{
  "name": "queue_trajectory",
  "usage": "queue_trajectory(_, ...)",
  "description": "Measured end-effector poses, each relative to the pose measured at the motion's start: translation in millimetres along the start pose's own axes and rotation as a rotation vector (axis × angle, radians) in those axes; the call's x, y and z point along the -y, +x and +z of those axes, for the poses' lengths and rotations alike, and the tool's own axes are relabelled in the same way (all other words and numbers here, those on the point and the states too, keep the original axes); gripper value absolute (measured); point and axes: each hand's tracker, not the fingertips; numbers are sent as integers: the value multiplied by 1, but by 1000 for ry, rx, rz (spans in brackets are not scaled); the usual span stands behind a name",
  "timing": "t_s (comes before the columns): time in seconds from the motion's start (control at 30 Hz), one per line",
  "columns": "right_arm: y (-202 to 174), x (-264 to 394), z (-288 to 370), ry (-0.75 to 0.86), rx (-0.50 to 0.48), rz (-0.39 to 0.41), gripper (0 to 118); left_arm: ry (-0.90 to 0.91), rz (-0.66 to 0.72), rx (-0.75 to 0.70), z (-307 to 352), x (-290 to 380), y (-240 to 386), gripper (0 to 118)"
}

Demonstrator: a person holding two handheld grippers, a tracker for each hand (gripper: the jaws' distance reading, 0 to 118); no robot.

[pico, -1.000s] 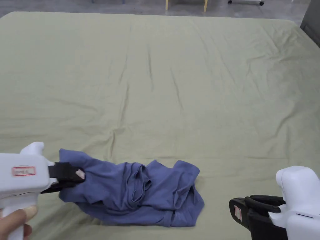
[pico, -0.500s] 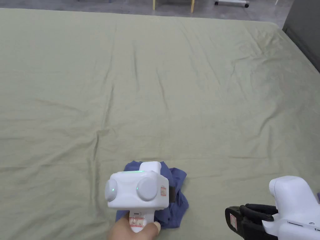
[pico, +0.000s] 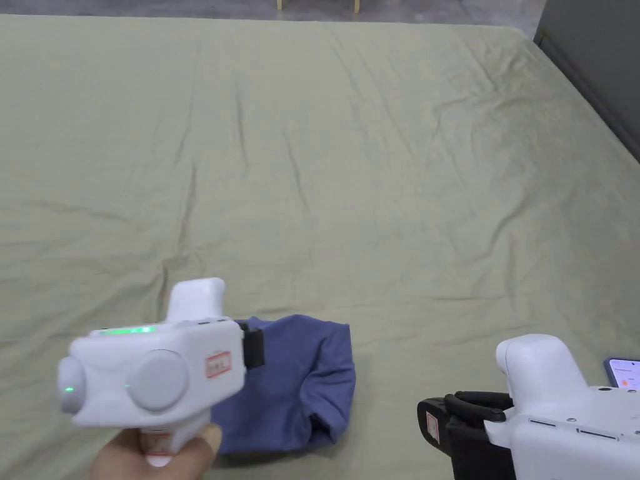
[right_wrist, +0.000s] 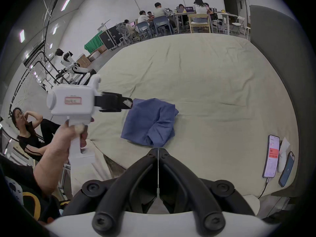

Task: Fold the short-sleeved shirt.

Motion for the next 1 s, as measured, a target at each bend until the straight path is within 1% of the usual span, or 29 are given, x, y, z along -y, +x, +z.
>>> queue_trajectory(0.07, 1, 2, 1, -1, 5, -2, 3, -63, -8, 120, -31, 11, 21, 5)
queue_trajectory(0.1, 1, 3, 3, 0, 7, -3, 3, -104, -48, 154, -49, 19, 38, 5)
queue_trajectory(0.13, 1, 4, 6, 1, 12, -6, 3, -139, -85, 161, -66, 28, 56, 4)
queue_trajectory(0.2, 3, 5, 10, 1, 25, -12, 3, -188, -185, 97, -98, 42, 85, 5)
queue_trajectory(0.23, 3, 6, 12, 1, 32, -13, 3, -198, -214, 55, -111, 47, 95, 5)
queue_trajectory(0.27, 4, 7, 14, 2, 41, -14, 3, -227, -212, 65, -121, 50, 100, 5)
queue_trajectory(0.3, 5, 7, 16, 2, 48, -13, 3, -220, -178, 83, -129, 51, 105, 5)
queue_trajectory(0.37, 6, 7, 21, 10, 53, -8, 3, -206, -130, 139, -119, 43, 109, 4)
queue_trajectory(0.4, 8, 6, 23, 20, 50, -3, 3, -198, -101, 197, -109, 38, 106, 5)
queue_trajectory(0.43, 9, 4, 25, 35, 40, 1, 3, -174, -67, 304, -91, 29, 101, 4)
queue_trajectory(0.47, 11, 2, 26, 56, 22, 2, 3, -151, -38, 373, -75, 20, 93, 4)
queue_trajectory(0.53, 15, -6, 23, 78, -29, -11, 3, -95, 8, 365, -47, 6, 67, 4)
queue_trajectory(0.57, 18, -11, 17, 89, -66, -17, 3, -65, 54, 361, -21, -5, 46, 4)
queue_trajectory(0.63, 26, -19, -5, 104, -171, -35, 3, -16, 148, 373, 0, -12, -4, 4)
queue_trajectory(0.67, 31, -24, -21, 91, -230, -53, 3, -2, 179, 357, 7, -13, -30, 4)
queue_trajectory(0.7, 36, -28, -42, 63, -281, -69, 3, -15, 157, 349, 9, -12, -58, 4)
queue_trajectory(0.77, 45, -31, -89, 13, -333, -82, 3, -39, 155, 319, 8, -6, -93, 4)
queue_trajectory(0.8, 52, -31, -115, -19, -330, -83, 3, -86, 150, 257, 7, -1, -110, 5)
queue_trajectory(0.87, 66, -28, -162, -108, -317, -132, 3, -97, 184, 270, 4, 9, -132, 4)
queue_trajectory(0.9, 75, -25, -184, -161, -299, -175, 3, -95, 242, 305, 2, 14, -140, 7)
queue_trajectory(0.93, 82, -23, -198, -196, -278, -207, 3, -93, 273, 329, 0, 18, -144, 12)
queue_trajectory(1.0, 96, -14, -228, -269, -188, -232, 3, -102, 261, 324, -6, 25, -147, 14)
